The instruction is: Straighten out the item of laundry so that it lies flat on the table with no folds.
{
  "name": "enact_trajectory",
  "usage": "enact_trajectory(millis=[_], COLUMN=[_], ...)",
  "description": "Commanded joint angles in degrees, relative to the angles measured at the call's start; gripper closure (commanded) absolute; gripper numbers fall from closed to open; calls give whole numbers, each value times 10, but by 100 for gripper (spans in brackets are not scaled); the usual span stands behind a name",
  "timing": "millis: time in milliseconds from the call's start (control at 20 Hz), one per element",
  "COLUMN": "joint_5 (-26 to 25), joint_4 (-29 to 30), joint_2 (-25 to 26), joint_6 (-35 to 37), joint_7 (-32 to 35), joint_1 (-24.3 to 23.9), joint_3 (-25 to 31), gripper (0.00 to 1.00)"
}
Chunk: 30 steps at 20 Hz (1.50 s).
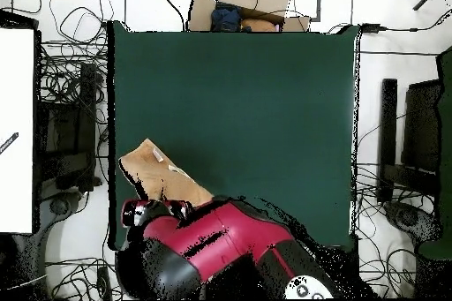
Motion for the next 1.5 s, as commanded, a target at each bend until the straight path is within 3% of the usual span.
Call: enact_trajectory(millis=[50,500,900,1250,1500], joint_5=[-114,-231,-313,-381,-406], joint_4=[-33,-57,-50,-66,-71], joint_2=[80,137,151,192,218], joint_6=[5,-39,-105,-159,-189], joint_7=[-36,11,55,49,35], joint_1=[59,123,184,232,242], joint_3=[-111,-205,-297,-387,-420], gripper=[100,100,100,100,100])
